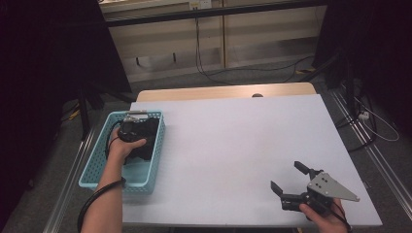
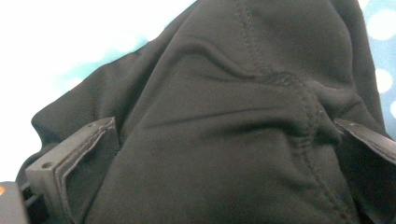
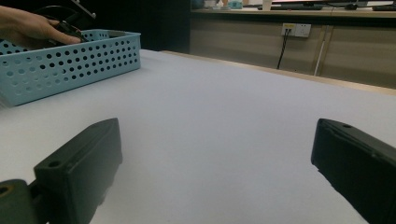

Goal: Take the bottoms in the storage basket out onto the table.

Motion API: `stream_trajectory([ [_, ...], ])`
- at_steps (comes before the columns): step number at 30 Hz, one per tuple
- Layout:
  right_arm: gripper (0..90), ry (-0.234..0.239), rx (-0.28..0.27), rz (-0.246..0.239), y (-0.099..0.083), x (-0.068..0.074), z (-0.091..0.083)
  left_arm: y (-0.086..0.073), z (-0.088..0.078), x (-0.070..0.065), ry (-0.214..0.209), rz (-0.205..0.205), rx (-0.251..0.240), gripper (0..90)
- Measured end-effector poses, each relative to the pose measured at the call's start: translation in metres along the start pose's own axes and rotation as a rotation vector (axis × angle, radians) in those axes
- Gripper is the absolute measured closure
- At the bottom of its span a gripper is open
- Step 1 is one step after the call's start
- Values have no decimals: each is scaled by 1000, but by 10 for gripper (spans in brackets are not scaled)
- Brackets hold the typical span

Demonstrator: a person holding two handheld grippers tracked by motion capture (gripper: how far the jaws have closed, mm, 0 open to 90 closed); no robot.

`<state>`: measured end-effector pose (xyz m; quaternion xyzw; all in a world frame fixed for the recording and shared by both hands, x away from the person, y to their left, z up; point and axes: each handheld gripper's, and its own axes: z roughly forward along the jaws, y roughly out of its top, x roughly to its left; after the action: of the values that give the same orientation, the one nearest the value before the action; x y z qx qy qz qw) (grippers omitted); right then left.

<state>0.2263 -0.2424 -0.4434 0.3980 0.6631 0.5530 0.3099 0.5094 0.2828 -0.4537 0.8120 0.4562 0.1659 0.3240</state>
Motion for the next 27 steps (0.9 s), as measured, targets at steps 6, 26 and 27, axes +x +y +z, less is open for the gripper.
stream_trajectory([
  [6, 10, -2, -2, -4, 0, 0, 0, 0, -2, -7, -26, 14, 36, 123],
  [26, 12, 10, -3, -14, 3, 2, 4, 20, -26, -13, -73, -57, 121, 660],
  [27, 12, 12, -5, -14, 3, 2, 4, 23, -29, -12, -65, -54, 129, 670],
])
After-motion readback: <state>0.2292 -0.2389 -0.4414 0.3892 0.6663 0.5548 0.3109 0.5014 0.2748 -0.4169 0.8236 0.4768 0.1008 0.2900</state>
